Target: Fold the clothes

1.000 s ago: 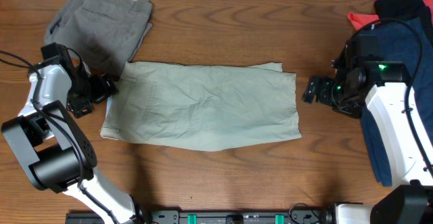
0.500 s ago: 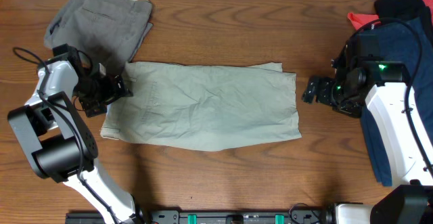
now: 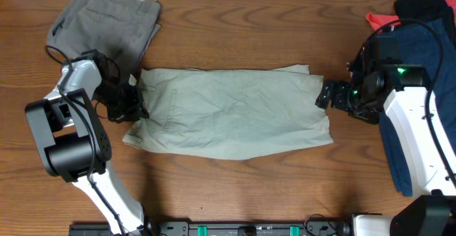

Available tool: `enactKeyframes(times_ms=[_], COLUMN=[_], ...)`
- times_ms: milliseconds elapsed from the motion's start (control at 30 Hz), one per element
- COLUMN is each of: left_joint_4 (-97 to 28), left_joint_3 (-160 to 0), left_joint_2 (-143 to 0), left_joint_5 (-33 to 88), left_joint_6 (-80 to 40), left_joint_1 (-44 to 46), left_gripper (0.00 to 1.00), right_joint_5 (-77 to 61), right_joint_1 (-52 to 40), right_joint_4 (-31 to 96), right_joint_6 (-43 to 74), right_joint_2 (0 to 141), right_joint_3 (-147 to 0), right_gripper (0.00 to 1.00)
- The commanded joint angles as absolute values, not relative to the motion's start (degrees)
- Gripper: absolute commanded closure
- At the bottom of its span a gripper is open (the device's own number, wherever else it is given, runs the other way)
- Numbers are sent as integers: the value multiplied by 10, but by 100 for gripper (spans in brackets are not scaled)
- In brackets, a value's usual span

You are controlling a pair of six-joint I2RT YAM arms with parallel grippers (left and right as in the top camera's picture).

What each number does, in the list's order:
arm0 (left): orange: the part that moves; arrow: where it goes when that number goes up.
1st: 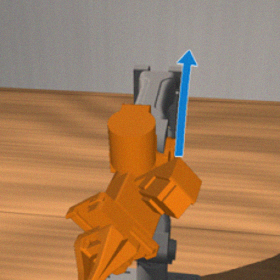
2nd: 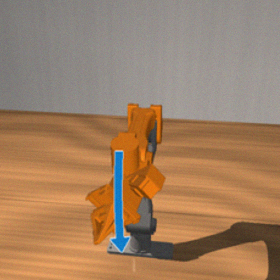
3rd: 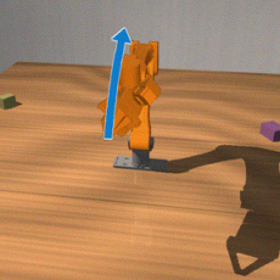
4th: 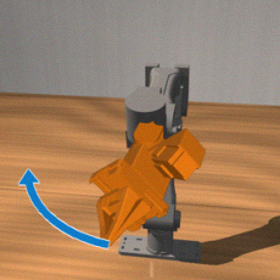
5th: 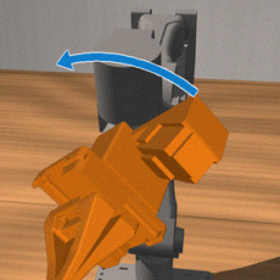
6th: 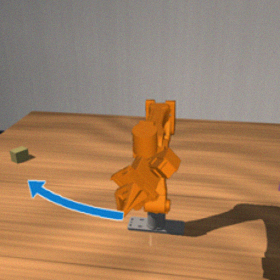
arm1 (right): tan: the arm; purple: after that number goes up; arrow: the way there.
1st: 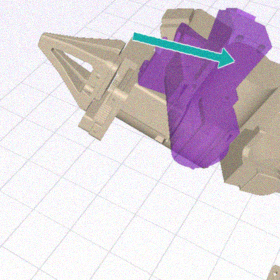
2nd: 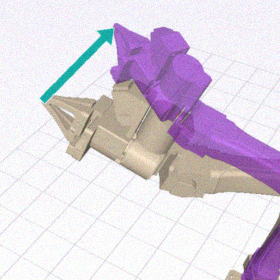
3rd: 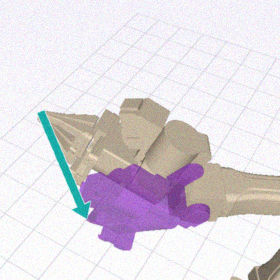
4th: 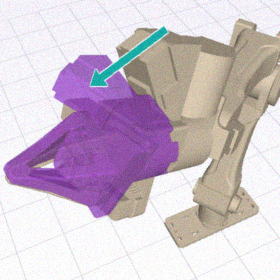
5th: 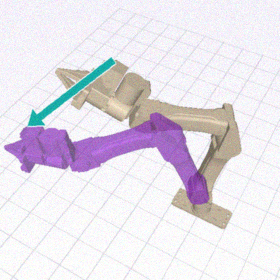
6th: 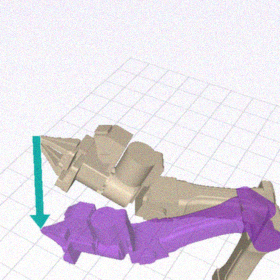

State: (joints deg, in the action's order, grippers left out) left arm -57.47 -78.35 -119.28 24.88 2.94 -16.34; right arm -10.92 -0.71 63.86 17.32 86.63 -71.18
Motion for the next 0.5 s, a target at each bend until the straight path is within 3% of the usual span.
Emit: enactKeyframes(times_ms=[0, 467], left_joint_4=[-595, -740], left_joint_3=[-784, -892], left_joint_2=[-1177, -924], left_joint_5=[237, 120], left_joint_6=[-4, -68], left_joint_1=[-160, -130], left_gripper=[94, 94], right_joint_5=[-114, -114], right_joint_1=[-20, -62], right_joint_4=[640, 567], right_joint_6=[164, 178], right_joint_2=[869, 888], right_joint_3=[-712, -711], right_gripper=[1, 5])
